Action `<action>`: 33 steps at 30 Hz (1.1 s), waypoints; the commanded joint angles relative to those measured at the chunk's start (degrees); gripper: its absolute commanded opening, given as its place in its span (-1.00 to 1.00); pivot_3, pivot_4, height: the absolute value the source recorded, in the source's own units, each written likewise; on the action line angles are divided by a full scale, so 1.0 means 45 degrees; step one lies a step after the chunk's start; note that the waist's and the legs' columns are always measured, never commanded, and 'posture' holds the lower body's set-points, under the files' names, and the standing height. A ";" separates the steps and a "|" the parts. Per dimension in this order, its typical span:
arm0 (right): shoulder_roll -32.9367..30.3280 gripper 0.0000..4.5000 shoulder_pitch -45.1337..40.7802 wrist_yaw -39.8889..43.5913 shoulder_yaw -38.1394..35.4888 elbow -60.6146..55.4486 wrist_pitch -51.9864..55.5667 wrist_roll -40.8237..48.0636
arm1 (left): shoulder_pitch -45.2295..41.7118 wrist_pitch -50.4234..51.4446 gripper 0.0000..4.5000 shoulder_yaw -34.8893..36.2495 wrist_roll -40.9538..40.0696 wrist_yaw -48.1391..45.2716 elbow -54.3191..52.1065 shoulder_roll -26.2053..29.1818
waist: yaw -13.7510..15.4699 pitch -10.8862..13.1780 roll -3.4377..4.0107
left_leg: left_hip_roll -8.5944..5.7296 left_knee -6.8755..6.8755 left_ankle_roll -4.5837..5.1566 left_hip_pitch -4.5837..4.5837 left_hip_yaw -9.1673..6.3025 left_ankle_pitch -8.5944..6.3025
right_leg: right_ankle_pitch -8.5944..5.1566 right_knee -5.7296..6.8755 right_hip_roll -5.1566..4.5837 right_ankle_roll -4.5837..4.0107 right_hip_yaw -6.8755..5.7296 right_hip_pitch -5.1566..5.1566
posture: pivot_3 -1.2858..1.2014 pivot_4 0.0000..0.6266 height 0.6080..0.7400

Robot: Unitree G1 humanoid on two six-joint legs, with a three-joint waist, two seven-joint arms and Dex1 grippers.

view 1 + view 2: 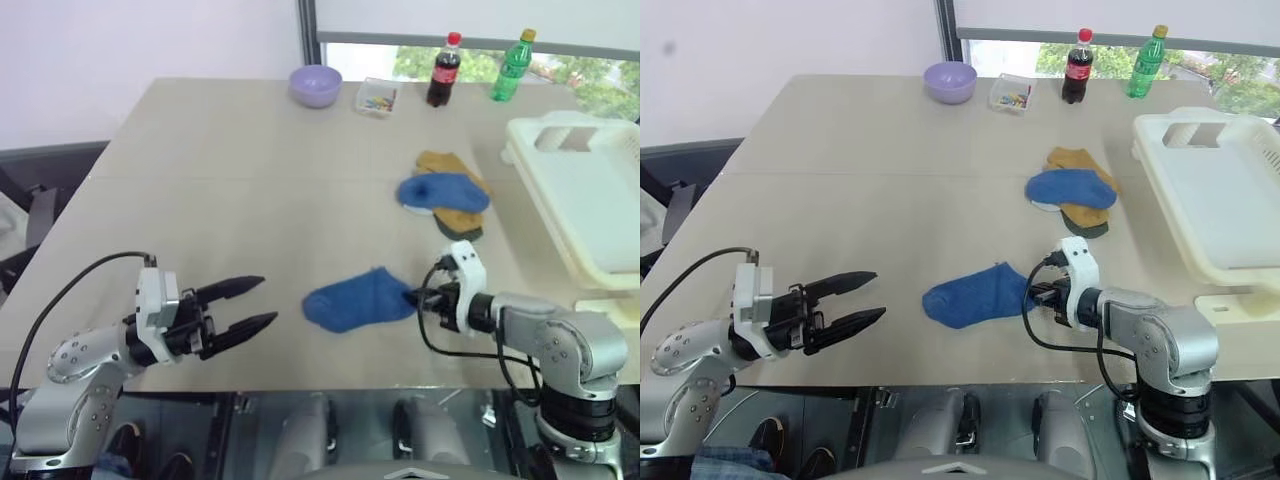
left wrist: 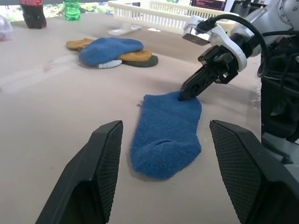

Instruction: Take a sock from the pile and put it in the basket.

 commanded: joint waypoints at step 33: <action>-0.5955 0.36 -0.1667 0.2903 0.4060 0.2368 -0.9973 -0.1730 | -0.0863 -0.0163 0.41 0.0045 0.0178 0.0091 0.0308 -0.0186 | -0.0201 0.0059 -0.0007 | 0.0053 0.0002 0.0064 -0.0048 -0.0038 0.0029 | -0.0018 -0.0073 0.0093 0.0069 -0.0037 -0.0009 | 0.03 -0.52 0.89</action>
